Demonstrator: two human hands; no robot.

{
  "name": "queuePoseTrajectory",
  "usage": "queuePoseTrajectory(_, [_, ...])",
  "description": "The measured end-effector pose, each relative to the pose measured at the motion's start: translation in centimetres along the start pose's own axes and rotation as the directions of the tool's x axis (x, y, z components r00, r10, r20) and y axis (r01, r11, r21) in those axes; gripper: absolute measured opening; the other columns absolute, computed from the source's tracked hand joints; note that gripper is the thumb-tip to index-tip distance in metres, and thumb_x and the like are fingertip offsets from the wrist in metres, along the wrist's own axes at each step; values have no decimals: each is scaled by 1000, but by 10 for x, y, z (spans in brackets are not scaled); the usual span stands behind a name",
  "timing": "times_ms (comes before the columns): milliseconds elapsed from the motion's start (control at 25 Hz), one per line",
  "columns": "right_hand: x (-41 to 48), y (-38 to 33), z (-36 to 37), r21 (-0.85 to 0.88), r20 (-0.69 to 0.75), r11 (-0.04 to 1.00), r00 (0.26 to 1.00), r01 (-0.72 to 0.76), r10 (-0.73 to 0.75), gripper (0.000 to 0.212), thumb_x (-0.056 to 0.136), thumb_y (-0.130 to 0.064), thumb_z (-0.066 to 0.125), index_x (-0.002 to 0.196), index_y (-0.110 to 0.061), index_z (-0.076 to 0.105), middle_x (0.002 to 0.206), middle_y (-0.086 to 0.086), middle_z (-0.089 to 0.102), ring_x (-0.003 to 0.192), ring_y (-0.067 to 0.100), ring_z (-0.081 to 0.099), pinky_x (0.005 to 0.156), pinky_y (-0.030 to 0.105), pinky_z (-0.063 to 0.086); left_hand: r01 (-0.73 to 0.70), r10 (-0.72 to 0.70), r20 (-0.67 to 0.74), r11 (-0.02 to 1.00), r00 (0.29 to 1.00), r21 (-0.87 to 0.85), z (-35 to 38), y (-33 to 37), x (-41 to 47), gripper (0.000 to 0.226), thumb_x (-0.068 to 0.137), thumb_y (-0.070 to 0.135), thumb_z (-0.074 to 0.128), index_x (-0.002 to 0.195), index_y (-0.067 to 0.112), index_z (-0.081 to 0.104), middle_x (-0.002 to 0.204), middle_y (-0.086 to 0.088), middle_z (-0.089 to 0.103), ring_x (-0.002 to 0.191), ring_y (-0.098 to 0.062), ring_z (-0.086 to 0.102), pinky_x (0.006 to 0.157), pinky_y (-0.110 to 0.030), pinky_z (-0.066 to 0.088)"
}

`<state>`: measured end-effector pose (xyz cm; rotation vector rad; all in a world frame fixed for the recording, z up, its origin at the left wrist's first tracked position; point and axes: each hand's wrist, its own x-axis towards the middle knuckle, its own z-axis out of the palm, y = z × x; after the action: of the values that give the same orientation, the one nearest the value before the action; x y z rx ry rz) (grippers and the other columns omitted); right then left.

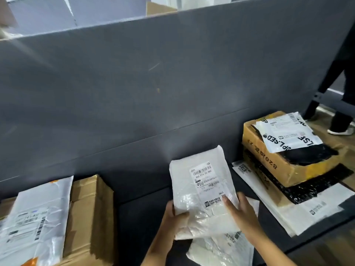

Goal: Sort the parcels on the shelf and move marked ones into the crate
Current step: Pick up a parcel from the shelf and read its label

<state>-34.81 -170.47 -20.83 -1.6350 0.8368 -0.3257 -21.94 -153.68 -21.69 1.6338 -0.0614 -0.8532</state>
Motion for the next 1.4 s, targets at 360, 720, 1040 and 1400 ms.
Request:
queuePoseTrajectory(360, [-20,-72,30,231,-19,959,987,162,-162,52,94,-25,51,141,-8,37,133,-7,43,127,13,41,106,22,27,-447,452,-48,890,891,92,-52,62,-81,52,78,23,71,113,41,39,115,2,63,109,-13,61,86,-31,55])
queuePoseTrajectory(720, [-34,-102,57,410,45,904,988,118,-149,30,96,-3,37,121,-6,54,120,12,59,103,20,57,83,26,46,-604,728,-98,630,679,488,-45,78,-149,71,85,17,58,133,56,23,114,43,50,103,20,50,74,2,41])
queuePoseTrajectory(1040, [-55,-134,43,275,84,926,953,258,-291,13,94,-24,51,97,-32,61,101,-5,70,93,14,66,86,34,51,-487,497,-242,867,834,103,-76,98,-131,66,88,23,56,145,37,26,138,13,48,122,-9,50,106,-33,41])
queuePoseTrajectory(1400, [-61,-156,22,107,232,993,971,40,-64,14,90,-30,56,94,-18,62,85,3,71,75,21,68,68,33,53,-149,142,-98,987,985,-66,-91,106,-142,51,89,19,54,137,27,41,109,-2,68,89,-21,70,65,-30,55])
